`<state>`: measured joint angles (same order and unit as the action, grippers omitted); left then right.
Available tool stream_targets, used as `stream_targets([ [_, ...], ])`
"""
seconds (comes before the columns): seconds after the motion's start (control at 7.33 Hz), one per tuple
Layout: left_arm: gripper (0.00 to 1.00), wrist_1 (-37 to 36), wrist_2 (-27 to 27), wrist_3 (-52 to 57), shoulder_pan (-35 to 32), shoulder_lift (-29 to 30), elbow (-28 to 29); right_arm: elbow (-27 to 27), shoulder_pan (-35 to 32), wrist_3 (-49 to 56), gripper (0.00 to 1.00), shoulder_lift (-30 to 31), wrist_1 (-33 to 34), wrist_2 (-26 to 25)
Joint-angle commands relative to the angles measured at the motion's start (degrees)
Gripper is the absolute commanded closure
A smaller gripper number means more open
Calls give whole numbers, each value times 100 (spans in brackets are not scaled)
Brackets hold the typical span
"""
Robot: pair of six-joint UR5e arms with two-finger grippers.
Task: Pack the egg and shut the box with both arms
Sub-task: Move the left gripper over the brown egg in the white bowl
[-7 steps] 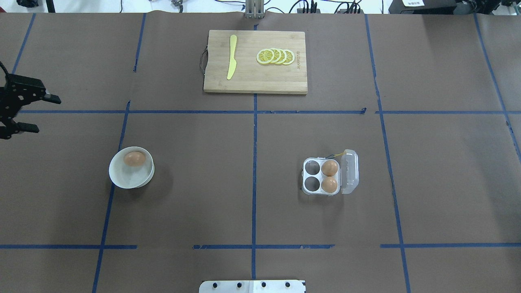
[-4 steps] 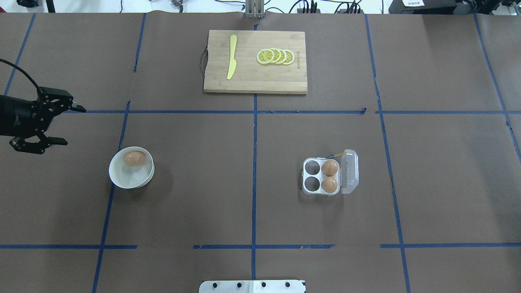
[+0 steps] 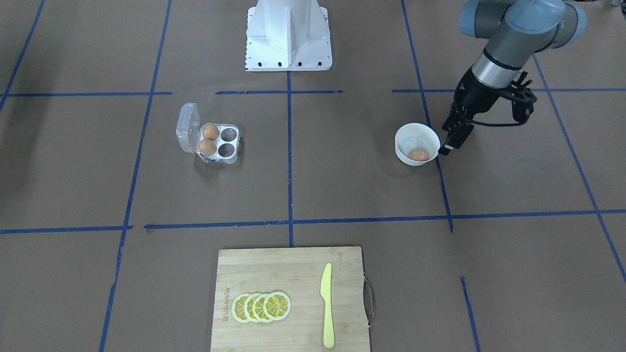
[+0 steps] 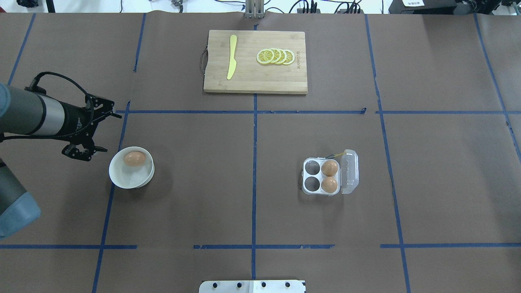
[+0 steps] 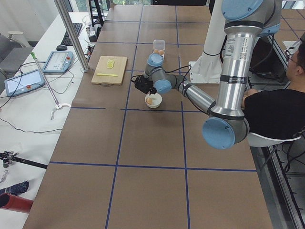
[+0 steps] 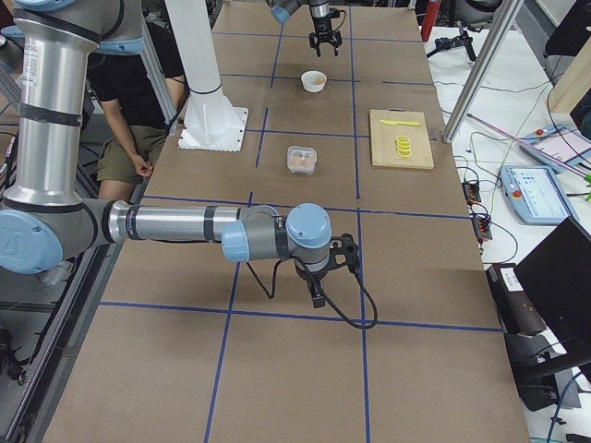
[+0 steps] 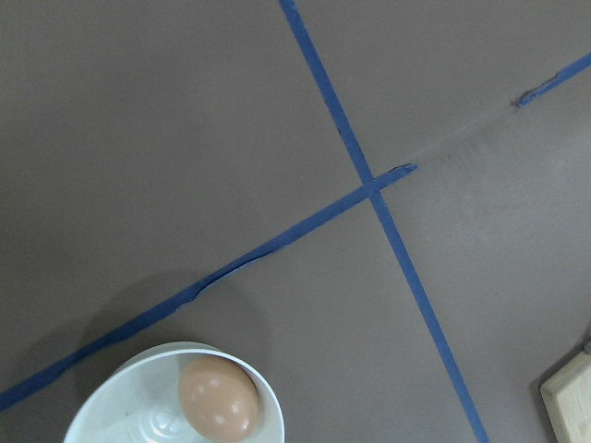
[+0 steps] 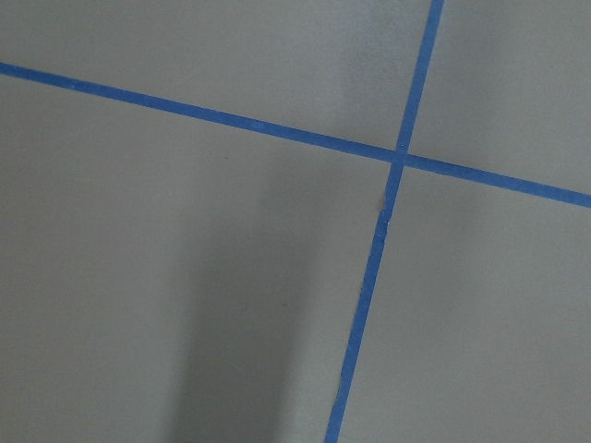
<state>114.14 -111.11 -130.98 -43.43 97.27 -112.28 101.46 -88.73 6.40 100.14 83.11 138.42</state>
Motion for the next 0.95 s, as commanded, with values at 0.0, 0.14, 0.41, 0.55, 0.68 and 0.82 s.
stream_targets([
  [0.0, 6, -287, 360, -698, 403, 116, 31, -29, 4, -16, 0, -3, 3, 1],
  [0.14, 9, -287, 579, -901, 527, 108, 109, -30, 4, -7, 0, -3, 3, 1],
  [0.41, 10, -287, 599, -1008, 580, 151, 294, -12, 4, -7, 0, -3, -14, 1],
  [0.55, 11, -287, 599, -1026, 581, 186, 408, -12, 4, 1, 0, -3, -14, 1],
  [0.68, 11, -287, 590, -1035, 581, 187, 444, 5, 4, 2, 0, -3, -14, 1],
  [0.82, 12, -278, 590, -1035, 590, 195, 505, 5, 4, 2, 0, -12, -23, 1],
])
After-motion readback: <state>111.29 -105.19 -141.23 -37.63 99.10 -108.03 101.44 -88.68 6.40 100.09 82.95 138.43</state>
